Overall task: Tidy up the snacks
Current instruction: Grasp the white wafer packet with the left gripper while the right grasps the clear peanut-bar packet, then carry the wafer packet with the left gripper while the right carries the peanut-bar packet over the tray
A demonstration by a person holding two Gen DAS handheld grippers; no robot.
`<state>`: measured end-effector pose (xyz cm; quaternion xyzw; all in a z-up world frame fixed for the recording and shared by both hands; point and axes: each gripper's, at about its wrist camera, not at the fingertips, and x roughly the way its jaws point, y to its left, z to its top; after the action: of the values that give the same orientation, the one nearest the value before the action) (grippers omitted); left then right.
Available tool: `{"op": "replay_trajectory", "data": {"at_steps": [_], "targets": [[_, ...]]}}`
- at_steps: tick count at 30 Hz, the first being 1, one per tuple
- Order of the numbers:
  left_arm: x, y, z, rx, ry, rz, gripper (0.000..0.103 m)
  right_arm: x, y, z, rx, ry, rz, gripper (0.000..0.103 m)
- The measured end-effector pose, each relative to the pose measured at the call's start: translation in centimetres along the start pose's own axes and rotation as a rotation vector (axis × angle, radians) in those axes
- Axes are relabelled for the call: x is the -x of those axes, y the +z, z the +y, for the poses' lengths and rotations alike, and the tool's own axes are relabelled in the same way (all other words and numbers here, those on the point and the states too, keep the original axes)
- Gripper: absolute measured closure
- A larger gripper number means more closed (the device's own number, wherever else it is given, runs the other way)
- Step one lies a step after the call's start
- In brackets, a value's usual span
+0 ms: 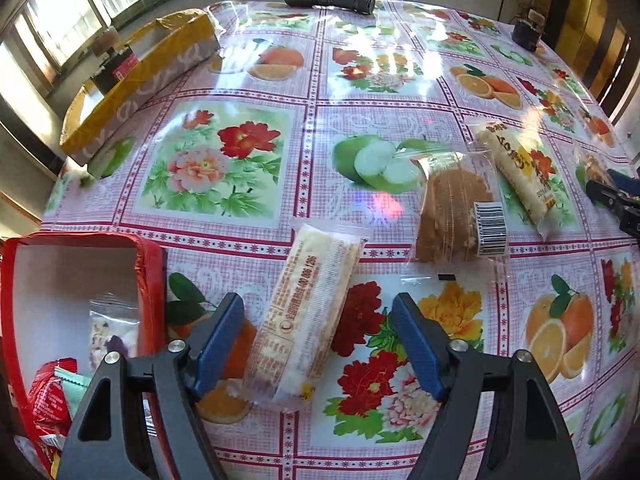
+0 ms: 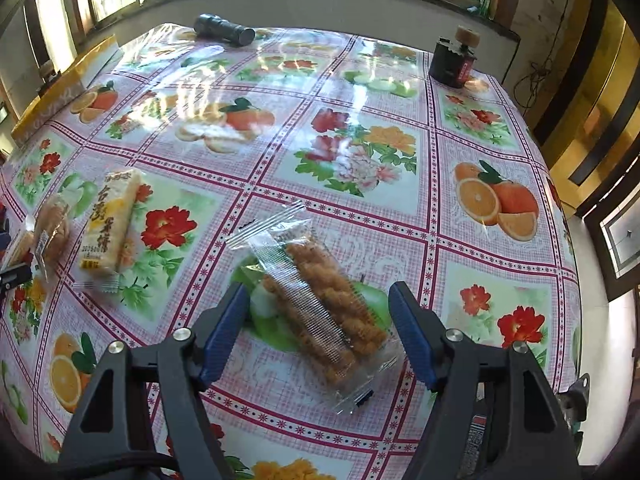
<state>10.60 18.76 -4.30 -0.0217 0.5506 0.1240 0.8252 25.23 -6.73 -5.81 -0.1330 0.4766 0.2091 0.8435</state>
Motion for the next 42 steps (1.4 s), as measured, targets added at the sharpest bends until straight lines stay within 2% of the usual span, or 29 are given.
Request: {"op": "replay_trajectory", "data": {"at_steps": [1, 2, 4, 6, 9, 13, 20, 22, 30, 37, 42], "targets": [[0.1, -0.1, -0.1, -0.005, -0.008, -0.002, 0.038, 0.1, -0.1, 0.0, -0.013, 0.019, -0.002, 0.048], [0.2, -0.2, -0.3, -0.012, -0.017, -0.005, 0.042, 0.2, -0.1, 0.1, -0.019, 0.025, -0.007, 0.051], [0.6, -0.5, -0.6, -0.016, -0.057, -0.002, 0.064, 0.6, -0.6, 0.5, -0.030, 0.022, -0.012, 0.062], [0.9, -1.1, -1.0, -0.018, -0.082, 0.006, 0.071, 1.2, -1.3, 1.0, -0.047, 0.036, -0.013, 0.066], [1.6, -2.5, -1.4, -0.007, -0.081, 0.005, 0.071, 2.1, -2.4, 2.0, -0.055, 0.067, -0.008, 0.067], [2.9, -4.7, -1.5, 0.020, -0.132, 0.007, 0.071, 4.1, -4.9, 3.7, -0.088, 0.138, -0.016, 0.067], [7.9, -9.3, 0.1, 0.093, -0.228, -0.064, 0.071, 9.1, -8.5, 7.5, -0.150, 0.284, -0.094, 0.067], [9.0, -10.0, 1.0, 0.114, -0.228, -0.084, 0.071, 10.6, -9.3, 9.2, -0.161, 0.335, -0.121, 0.067], [12.9, -12.4, 3.5, 0.186, -0.077, -0.198, 0.071, 12.8, -11.4, 14.9, -0.182, 0.463, -0.141, 0.067], [14.6, -14.1, 6.0, 0.216, -0.005, -0.262, 0.071, 14.7, -11.2, 20.1, -0.114, 0.527, -0.157, 0.067], [15.1, -15.3, 7.9, 0.251, 0.028, -0.274, 0.071, 15.6, -10.6, 22.5, -0.067, 0.548, -0.180, 0.066]]}}
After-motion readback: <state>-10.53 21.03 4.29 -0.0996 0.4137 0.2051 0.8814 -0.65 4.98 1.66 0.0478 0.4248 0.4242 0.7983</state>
